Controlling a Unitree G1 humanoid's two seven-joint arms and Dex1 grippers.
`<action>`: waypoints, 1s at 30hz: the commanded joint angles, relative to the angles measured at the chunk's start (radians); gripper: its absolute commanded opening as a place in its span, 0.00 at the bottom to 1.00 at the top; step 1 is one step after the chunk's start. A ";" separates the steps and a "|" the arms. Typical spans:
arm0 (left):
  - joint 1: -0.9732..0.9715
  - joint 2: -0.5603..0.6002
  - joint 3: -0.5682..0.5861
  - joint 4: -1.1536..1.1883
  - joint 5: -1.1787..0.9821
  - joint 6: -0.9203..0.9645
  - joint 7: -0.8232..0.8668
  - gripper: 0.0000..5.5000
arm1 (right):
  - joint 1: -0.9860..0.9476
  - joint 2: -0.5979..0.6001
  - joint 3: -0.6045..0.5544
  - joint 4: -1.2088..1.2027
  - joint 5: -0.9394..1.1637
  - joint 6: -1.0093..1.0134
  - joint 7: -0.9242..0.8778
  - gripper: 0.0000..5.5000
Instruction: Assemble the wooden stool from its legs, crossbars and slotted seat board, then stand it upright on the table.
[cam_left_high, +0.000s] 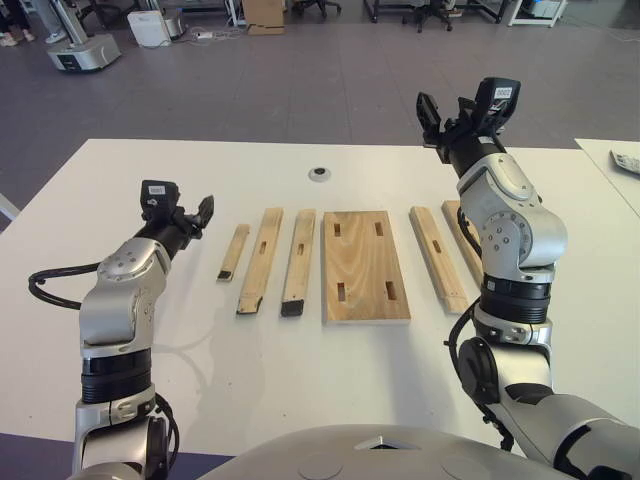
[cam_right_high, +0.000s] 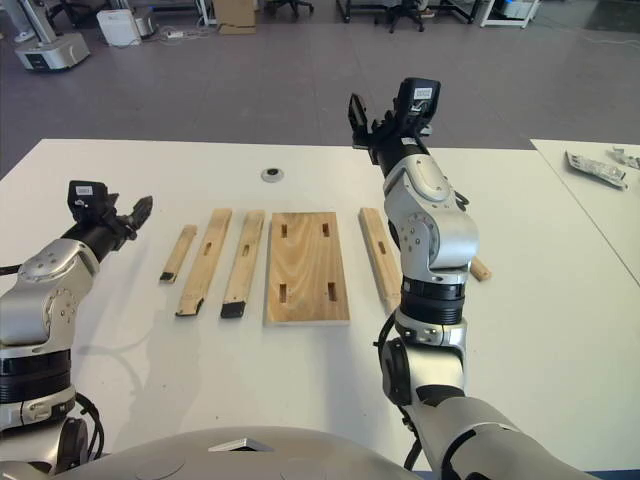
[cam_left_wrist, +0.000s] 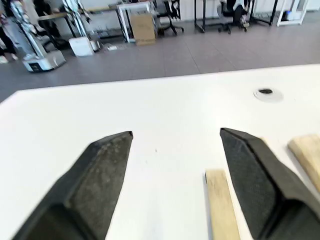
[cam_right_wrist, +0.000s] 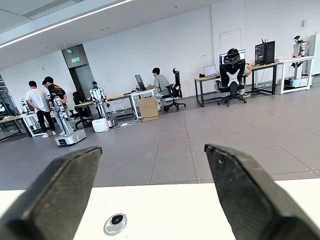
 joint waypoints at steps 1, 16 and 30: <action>0.072 -0.002 -0.037 -0.033 -0.005 0.059 -0.016 0.58 | 0.018 0.012 -0.009 -0.029 0.005 0.016 -0.019 0.70; 0.172 -0.006 -0.133 0.137 0.063 -0.020 -0.072 0.58 | 0.044 0.029 -0.013 -0.056 0.012 0.041 -0.036 0.70; 0.179 0.009 -0.188 0.409 0.108 -0.223 -0.144 0.24 | 0.033 0.031 -0.007 -0.041 0.009 0.041 -0.026 0.70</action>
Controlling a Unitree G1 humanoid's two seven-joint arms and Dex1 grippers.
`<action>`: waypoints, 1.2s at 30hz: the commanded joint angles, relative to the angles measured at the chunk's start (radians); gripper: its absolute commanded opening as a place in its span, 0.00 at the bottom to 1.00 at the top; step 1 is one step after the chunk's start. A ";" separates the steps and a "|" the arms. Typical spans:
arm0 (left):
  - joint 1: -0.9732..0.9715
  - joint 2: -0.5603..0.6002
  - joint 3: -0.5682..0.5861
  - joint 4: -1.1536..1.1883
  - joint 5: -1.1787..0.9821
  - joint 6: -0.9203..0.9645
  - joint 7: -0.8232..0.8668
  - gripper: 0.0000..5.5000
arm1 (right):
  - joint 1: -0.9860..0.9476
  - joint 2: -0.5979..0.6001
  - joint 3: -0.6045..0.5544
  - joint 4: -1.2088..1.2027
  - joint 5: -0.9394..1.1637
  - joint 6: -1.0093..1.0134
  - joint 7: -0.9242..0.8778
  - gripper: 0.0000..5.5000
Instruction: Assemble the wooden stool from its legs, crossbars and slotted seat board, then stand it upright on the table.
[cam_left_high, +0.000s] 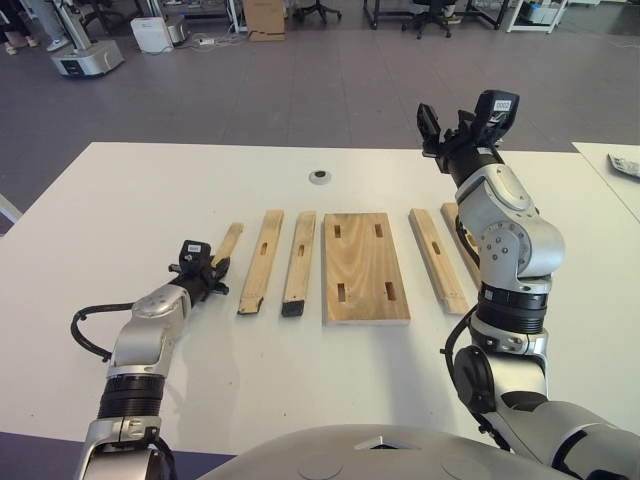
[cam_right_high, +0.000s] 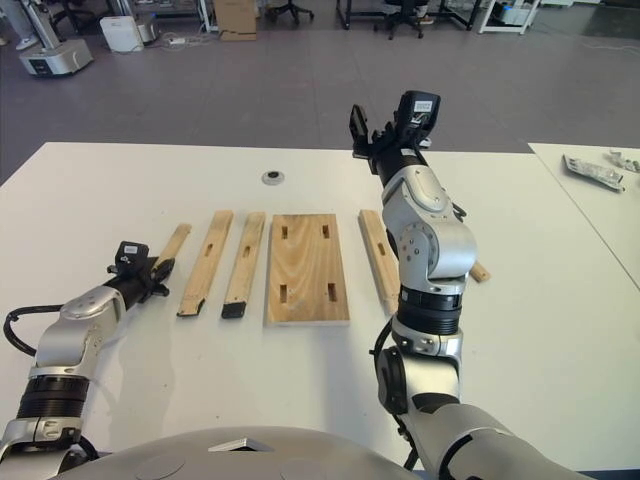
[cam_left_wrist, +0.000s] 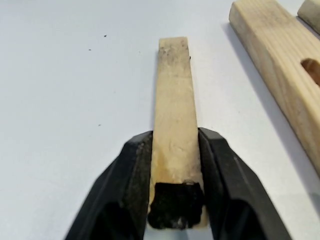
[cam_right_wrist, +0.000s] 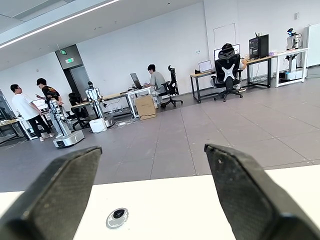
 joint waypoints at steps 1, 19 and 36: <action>0.078 0.012 -0.042 0.068 0.032 0.033 -0.036 0.24 | -0.009 0.000 0.000 0.000 0.004 0.012 -0.001 0.70; -0.298 -0.088 -0.073 -0.440 -0.126 -0.121 -0.049 0.23 | -0.165 0.207 -0.203 0.005 0.841 0.227 -0.081 0.70; -0.303 -0.190 -0.162 -0.512 -0.141 -0.109 -0.038 0.23 | -0.159 0.116 -0.098 0.086 0.969 0.157 -0.150 0.70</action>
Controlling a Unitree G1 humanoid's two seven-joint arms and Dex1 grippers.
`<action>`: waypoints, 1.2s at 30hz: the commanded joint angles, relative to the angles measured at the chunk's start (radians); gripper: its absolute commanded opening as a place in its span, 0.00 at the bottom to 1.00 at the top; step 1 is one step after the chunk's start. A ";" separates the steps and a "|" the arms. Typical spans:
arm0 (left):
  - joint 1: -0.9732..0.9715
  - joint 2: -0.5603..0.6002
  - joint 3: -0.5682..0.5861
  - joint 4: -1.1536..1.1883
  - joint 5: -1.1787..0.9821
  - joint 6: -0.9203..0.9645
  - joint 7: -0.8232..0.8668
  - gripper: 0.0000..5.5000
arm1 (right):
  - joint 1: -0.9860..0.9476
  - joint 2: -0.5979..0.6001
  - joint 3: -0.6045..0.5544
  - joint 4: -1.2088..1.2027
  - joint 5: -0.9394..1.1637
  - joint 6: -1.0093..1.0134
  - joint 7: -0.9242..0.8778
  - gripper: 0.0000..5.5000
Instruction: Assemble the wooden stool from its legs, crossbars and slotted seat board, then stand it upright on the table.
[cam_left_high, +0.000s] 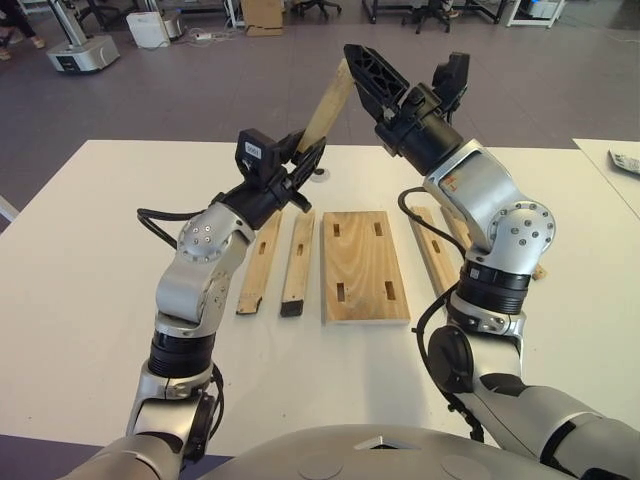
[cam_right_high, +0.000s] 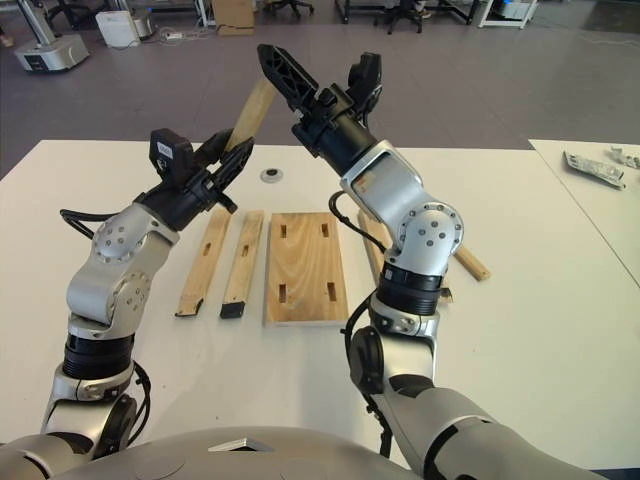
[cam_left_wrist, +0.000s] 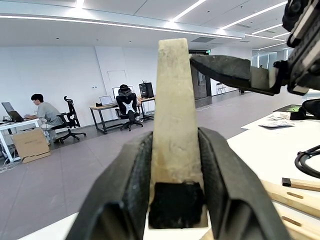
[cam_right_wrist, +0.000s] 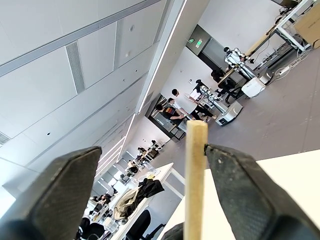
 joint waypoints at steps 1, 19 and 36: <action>0.007 -0.005 0.014 -0.018 0.001 -0.003 0.008 0.23 | -0.024 -0.025 0.007 0.019 0.000 -0.021 -0.016 0.70; 0.016 -0.002 0.022 -0.050 -0.038 0.034 -0.027 0.23 | -0.006 -0.060 0.043 0.026 0.051 -0.043 -0.014 0.23; 0.255 -0.045 0.261 0.077 -0.014 -0.086 0.108 0.42 | 0.131 -0.274 0.174 -0.039 -0.515 -0.244 -0.006 0.07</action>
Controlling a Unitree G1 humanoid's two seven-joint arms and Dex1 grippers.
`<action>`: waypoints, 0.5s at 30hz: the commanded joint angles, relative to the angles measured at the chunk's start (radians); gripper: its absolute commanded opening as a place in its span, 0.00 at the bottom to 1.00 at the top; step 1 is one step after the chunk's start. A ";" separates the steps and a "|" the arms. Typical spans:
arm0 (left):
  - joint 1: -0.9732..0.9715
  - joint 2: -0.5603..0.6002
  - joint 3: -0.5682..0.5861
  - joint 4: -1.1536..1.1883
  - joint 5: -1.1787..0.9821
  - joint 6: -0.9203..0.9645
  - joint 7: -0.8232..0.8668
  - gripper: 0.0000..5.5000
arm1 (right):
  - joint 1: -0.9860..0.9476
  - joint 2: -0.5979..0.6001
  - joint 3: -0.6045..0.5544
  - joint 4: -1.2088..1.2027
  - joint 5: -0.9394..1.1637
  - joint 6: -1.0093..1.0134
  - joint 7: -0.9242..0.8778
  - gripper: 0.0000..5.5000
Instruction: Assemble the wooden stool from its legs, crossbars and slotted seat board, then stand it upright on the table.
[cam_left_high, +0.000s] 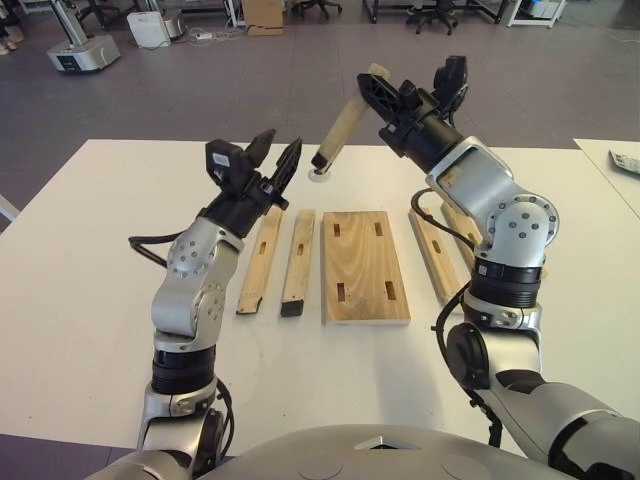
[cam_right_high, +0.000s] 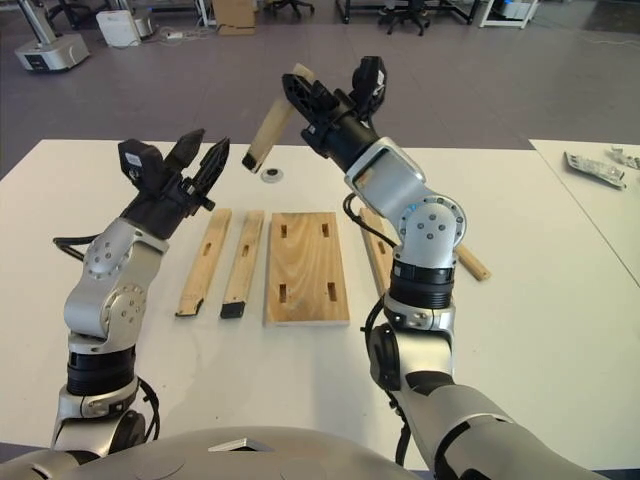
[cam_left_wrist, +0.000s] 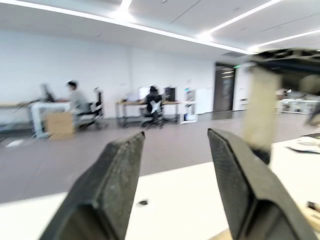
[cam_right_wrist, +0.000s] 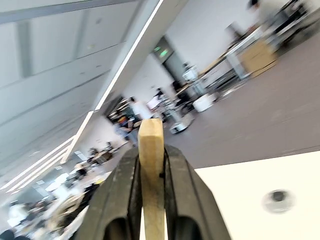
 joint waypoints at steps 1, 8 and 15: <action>0.142 0.025 0.103 0.044 0.026 -0.029 0.045 0.42 | 0.158 -0.175 0.111 -0.072 -0.390 -0.148 0.024 0.07; 0.189 -0.033 0.113 -0.010 0.069 -0.062 0.162 0.42 | 0.415 -0.171 0.186 -0.141 -0.717 -0.279 0.014 0.07; 0.220 -0.069 0.117 -0.051 0.092 -0.076 0.228 0.42 | 0.480 -0.137 0.122 -0.109 -0.757 -0.286 0.072 0.07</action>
